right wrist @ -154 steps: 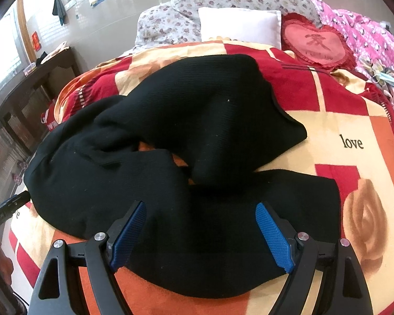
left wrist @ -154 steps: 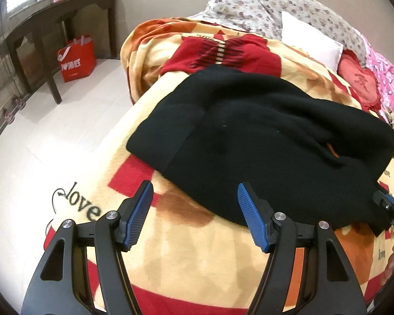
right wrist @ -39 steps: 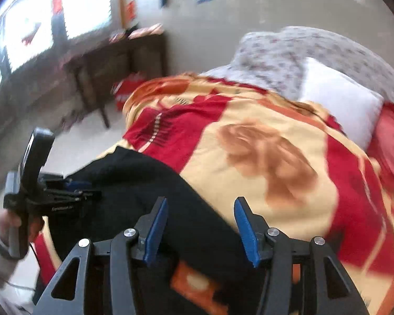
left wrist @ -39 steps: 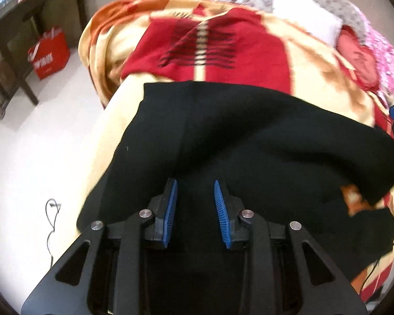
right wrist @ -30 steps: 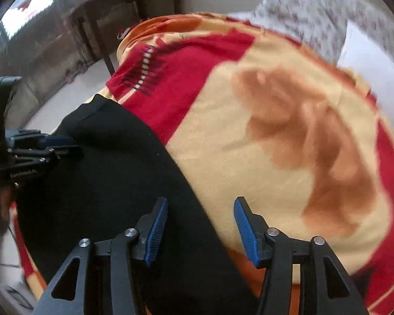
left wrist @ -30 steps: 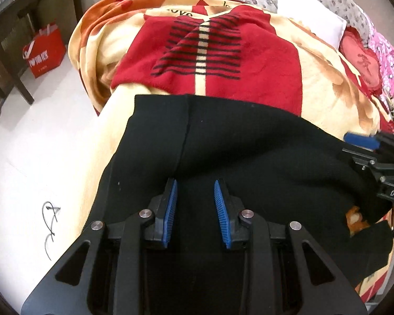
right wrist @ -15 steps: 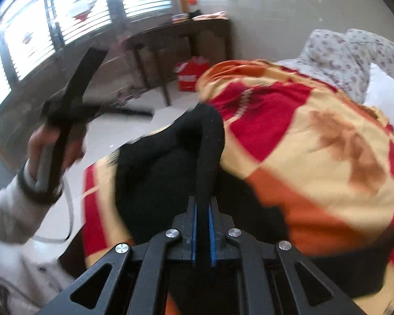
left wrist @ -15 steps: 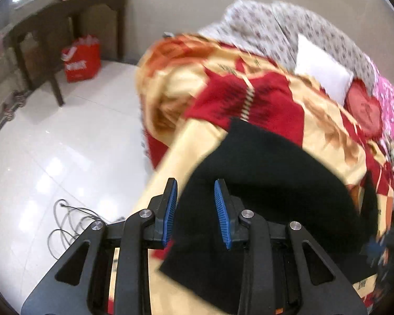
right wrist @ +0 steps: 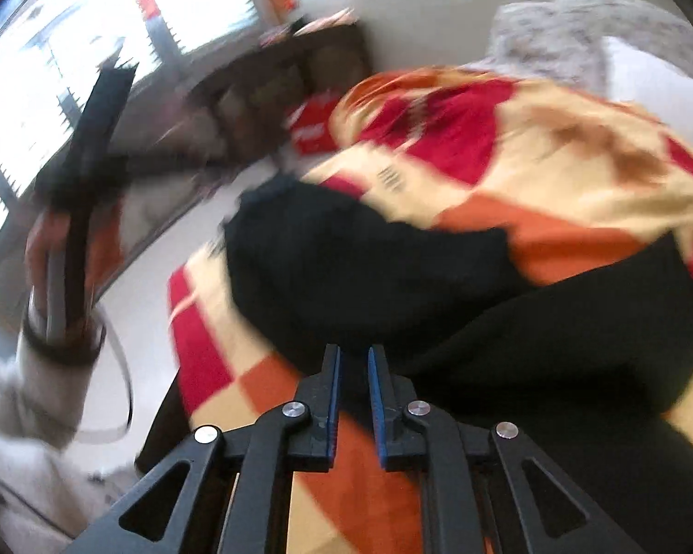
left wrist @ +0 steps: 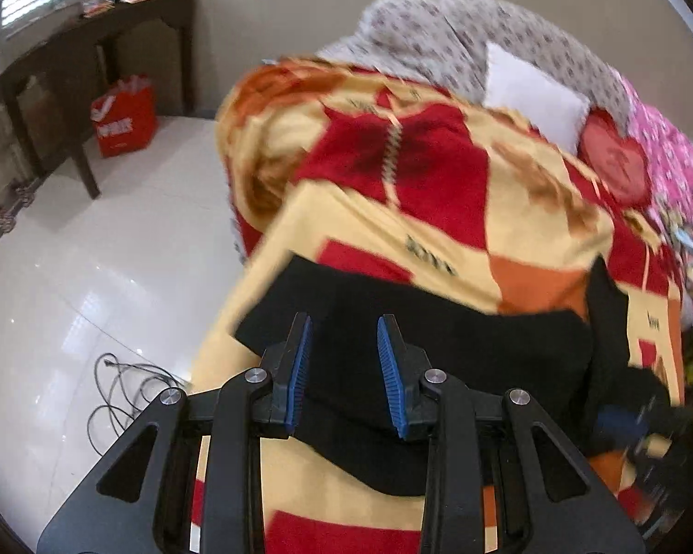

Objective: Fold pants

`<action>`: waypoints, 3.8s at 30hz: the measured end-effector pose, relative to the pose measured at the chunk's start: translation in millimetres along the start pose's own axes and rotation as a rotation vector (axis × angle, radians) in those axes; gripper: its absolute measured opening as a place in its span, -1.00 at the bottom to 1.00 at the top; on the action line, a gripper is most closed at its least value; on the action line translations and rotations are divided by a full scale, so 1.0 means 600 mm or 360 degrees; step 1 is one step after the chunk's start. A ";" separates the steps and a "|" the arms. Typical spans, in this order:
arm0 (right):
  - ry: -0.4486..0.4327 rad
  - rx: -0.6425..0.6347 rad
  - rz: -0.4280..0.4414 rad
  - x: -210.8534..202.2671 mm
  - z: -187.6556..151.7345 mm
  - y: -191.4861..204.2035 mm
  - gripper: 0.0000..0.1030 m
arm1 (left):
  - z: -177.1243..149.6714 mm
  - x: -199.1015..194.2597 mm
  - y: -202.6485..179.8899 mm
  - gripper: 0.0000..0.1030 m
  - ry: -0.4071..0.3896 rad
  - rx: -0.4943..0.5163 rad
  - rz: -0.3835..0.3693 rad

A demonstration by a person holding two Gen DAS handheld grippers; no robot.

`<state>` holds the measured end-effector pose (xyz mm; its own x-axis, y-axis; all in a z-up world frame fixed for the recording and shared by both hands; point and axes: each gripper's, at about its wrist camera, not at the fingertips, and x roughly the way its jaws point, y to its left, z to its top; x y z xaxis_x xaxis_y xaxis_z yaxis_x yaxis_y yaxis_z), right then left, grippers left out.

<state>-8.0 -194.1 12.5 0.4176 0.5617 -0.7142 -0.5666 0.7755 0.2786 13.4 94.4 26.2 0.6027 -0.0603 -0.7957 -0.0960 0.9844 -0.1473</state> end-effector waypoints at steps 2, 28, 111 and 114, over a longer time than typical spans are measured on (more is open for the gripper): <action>-0.0013 0.0078 -0.0109 0.001 0.012 -0.016 -0.51 | -0.008 0.020 -0.017 -0.45 0.0048 0.0028 -0.0014; 0.0202 0.0532 -0.0762 0.100 0.099 -0.202 -0.59 | -0.041 0.102 -0.057 -0.07 0.0153 0.0069 0.0028; -0.0370 0.0924 -0.0552 -0.171 -0.111 -0.251 -0.88 | 0.025 0.022 0.083 -0.77 -0.0015 -0.0383 -0.0260; -0.0399 0.0862 -0.0615 -0.216 -0.110 -0.236 -0.89 | 0.024 -0.008 0.068 -0.78 -0.0048 -0.0340 -0.0329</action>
<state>-28.6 -395.7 23.4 0.7053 0.2164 -0.6751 0.0605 0.9304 0.3615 18.2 137.0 32.7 0.6500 -0.2477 -0.7184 -0.1313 0.8946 -0.4272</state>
